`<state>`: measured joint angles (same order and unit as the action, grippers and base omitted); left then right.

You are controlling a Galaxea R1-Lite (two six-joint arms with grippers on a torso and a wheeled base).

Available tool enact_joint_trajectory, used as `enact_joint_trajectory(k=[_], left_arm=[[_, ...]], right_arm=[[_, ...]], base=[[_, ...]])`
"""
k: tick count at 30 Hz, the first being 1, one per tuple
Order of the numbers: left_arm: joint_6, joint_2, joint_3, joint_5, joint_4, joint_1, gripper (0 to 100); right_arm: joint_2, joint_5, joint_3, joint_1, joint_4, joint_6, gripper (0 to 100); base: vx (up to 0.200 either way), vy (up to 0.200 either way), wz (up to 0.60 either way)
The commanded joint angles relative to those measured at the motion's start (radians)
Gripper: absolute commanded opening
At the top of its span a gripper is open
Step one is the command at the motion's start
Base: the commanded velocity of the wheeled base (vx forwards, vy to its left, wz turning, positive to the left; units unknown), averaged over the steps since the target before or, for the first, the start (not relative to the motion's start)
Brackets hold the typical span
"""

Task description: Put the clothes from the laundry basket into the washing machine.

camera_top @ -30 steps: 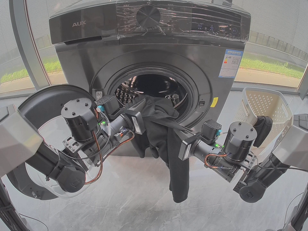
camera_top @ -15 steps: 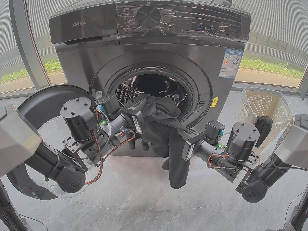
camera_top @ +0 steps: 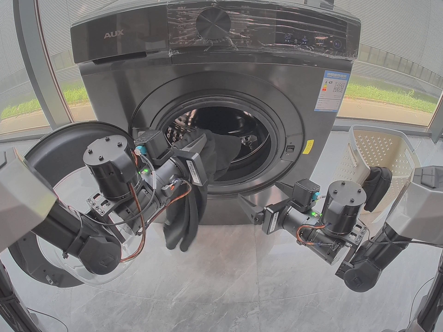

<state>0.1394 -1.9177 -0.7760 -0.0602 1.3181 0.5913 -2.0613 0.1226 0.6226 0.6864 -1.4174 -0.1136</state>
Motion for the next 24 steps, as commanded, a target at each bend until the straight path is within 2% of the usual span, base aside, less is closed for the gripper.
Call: enact_joint_trajectory(k=[1, 13, 17, 19, 21, 24], left_arm=[[-0.001, 0.003, 0.001, 0.002, 0.001, 0.002, 0], [-0.003, 0.019, 0.015, 0.005, 0.000, 0.030, 0], [-0.009, 0.031, 0.037, 0.020, 0.000, 0.036, 0], [-0.012, 0.048, 0.067, 0.056, 0.000, 0.038, 0], [-0.014, 0.058, 0.101, 0.115, 0.003, 0.036, 0], [-0.015, 0.065, 0.121, 0.151, 0.004, 0.035, 0]], right_arm=[[-0.014, -0.001, 0.002, 0.004, -0.003, 0.002, 100], [-0.022, -0.003, 0.022, -0.007, -0.005, 0.003, 100], [-0.016, -0.003, 0.040, -0.027, -0.005, 0.003, 100], [-0.014, -0.004, 0.040, -0.038, -0.005, 0.005, 100], [-0.016, -0.004, 0.040, -0.045, -0.005, 0.005, 100], [-0.014, -0.009, 0.040, -0.048, -0.006, 0.005, 100]], base=[[0.000, 0.000, 0.00], [0.000, 0.000, 0.00], [0.000, 0.000, 0.00], [0.000, 0.000, 0.00], [0.000, 0.000, 0.00], [0.000, 0.000, 0.00]])
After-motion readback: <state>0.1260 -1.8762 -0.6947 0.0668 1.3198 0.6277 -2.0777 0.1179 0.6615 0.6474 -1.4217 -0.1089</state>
